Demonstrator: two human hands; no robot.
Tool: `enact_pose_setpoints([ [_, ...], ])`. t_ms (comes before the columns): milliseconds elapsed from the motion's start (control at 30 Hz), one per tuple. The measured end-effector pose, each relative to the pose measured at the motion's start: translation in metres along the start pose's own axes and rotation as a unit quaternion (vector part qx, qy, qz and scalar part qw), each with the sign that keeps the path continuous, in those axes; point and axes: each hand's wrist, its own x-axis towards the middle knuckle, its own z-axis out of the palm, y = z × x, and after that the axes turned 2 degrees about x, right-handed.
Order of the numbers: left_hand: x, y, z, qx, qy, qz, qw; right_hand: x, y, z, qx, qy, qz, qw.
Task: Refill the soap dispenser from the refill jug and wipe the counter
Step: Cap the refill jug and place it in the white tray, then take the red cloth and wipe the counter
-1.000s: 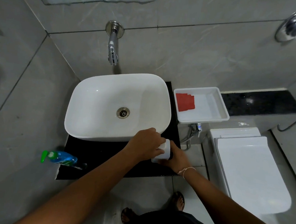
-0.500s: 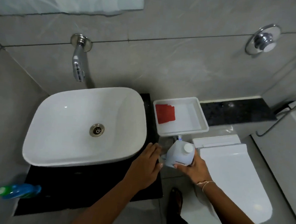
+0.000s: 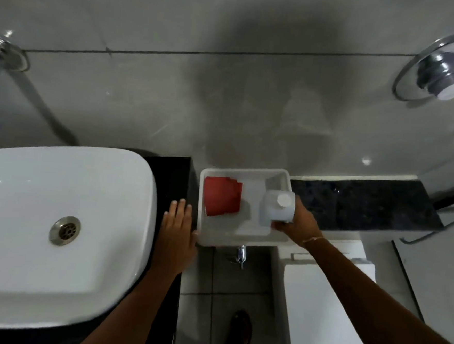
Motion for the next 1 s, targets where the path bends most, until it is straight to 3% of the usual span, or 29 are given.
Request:
enact_pose_setpoints([
  [267,0.010,-0.009,0.018,-0.029,0.062,-0.023,0.997,0.088,0.024,0.015,-0.013,-0.019,0.042,0.999],
  [567,0.012,-0.012,0.022,-0.022,0.069,-0.015,0.997,0.118,0.021,0.011,-0.026,-0.029,0.035,0.999],
  [733,0.012,-0.010,0.022,-0.023,0.066,-0.018,0.997,0.103,0.017,0.012,-0.020,-0.014,0.063,0.998],
  [867,0.011,-0.014,0.025,-0.007,0.046,-0.020,0.999,0.048,0.014,0.034,0.069,0.096,0.157,0.980],
  [1000,0.012,-0.016,0.027,0.002,0.033,-0.028,0.999,0.006,0.003,0.093,0.016,0.062,0.068,0.996],
])
